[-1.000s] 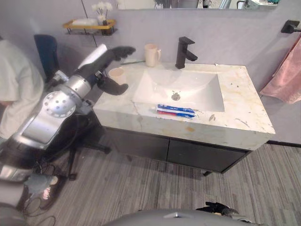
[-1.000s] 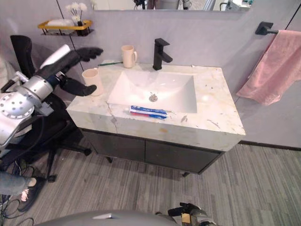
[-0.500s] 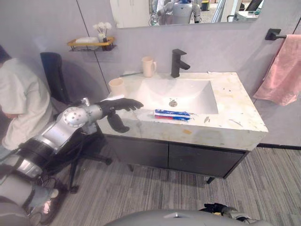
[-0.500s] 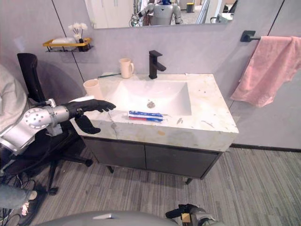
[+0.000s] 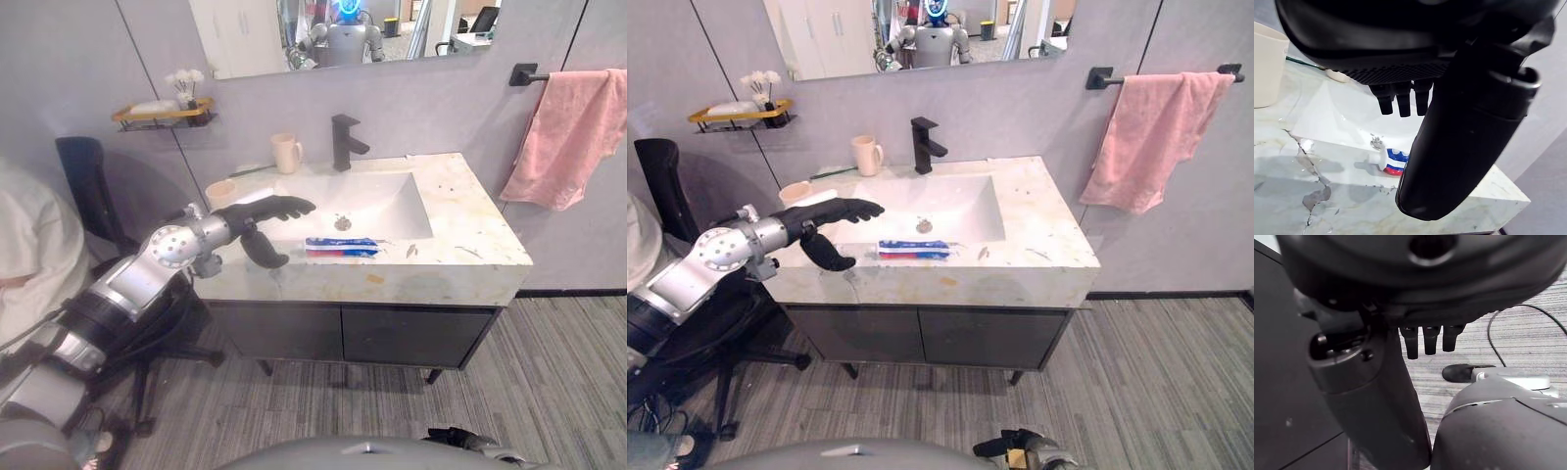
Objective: Organize the bathroom.
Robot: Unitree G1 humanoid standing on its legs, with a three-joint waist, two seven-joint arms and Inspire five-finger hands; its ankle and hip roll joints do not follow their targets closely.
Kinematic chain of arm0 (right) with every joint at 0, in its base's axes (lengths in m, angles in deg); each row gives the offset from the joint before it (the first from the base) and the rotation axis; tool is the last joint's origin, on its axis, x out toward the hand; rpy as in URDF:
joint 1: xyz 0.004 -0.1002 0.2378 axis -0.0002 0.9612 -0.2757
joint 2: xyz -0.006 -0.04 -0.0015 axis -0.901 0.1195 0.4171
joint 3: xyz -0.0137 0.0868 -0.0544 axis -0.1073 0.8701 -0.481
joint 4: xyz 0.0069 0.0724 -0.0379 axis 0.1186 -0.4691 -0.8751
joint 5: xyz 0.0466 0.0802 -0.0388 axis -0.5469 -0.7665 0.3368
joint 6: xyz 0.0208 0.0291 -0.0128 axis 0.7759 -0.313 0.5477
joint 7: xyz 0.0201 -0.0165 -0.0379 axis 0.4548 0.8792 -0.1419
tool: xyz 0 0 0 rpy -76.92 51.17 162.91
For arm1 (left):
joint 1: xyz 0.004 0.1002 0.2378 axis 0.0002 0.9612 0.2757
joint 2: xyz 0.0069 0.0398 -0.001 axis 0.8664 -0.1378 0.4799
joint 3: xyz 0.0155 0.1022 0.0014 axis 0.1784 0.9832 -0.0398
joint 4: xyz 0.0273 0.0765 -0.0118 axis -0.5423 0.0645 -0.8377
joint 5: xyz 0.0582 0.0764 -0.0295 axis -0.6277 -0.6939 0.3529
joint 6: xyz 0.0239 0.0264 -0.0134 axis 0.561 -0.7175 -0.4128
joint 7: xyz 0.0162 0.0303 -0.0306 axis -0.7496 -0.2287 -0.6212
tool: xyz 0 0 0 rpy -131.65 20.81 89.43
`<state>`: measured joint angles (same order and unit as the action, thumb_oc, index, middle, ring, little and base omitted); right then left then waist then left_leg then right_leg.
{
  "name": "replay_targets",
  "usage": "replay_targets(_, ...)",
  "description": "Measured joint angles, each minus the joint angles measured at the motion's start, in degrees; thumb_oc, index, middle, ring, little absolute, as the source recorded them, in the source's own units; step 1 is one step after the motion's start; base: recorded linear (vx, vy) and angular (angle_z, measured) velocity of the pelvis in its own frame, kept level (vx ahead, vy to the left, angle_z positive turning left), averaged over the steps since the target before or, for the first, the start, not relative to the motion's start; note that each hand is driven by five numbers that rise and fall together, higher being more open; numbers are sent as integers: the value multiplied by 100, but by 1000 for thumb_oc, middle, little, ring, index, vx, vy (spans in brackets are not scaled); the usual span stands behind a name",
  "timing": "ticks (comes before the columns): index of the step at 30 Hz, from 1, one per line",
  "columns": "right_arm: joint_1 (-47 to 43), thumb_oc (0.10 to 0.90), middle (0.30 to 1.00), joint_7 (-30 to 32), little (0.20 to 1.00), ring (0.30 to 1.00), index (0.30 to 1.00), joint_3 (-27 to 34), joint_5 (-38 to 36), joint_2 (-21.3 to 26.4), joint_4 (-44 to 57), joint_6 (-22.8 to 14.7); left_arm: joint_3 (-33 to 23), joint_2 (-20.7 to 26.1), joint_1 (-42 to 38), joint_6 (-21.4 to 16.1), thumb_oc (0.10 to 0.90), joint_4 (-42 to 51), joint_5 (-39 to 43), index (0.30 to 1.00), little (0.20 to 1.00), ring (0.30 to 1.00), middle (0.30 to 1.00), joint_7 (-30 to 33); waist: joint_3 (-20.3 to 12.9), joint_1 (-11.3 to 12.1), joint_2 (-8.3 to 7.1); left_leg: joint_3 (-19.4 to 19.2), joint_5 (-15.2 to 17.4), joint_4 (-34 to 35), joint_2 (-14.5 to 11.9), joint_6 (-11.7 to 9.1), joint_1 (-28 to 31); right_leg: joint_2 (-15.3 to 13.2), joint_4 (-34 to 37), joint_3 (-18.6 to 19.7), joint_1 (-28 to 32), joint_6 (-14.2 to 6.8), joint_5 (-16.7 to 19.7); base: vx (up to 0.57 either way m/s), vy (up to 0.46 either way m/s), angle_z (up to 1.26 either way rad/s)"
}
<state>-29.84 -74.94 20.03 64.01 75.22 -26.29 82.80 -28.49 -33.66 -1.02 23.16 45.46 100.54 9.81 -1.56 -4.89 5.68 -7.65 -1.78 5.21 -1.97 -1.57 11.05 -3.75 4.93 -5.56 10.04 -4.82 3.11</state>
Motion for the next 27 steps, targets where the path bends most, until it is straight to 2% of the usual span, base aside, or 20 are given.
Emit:
replay_targets(4, 14, 800, 900, 1, 900, 900, 900, 14, -2, 0, -8, -25, 101, -88, 0, 132, 800, -8, -26, 900, 900, 900, 900, -15, -1, -1, 2, -23, 8, 0, 1, -2, 4, 0, 0, 41, -9, -5, -3, 16, -13, -2)
replay_targets(17, 51, 800, 900, 26, 900, 900, 900, 65, -12, 1, -4, -141, 411, -416, -1, 236, 800, -52, -377, 900, 900, 900, 900, -2, -10, -45, 30, -105, 32, -6, -2, -1, -53, 6, 0, 124, -102, -10, 0, 16, -11, -3)
replay_targets(23, 48, 800, 900, 46, 900, 900, 900, 174, -56, 4, -3, -170, 583, -460, -9, 273, 800, -51, -481, 900, 900, 900, 900, 43, 28, -151, 89, -136, 46, -5, -11, -11, -58, 16, 0, 145, -119, -9, -7, 18, -6, -1)
replay_targets(27, 46, 800, 900, 48, 900, 900, 900, 234, -81, 37, -3, -186, 658, -696, -9, 394, 800, -51, -699, 900, 900, 900, 900, 142, 65, -172, 154, -184, 82, -5, -26, -20, -80, 36, 0, 230, -199, -9, -6, 33, 0, -9)
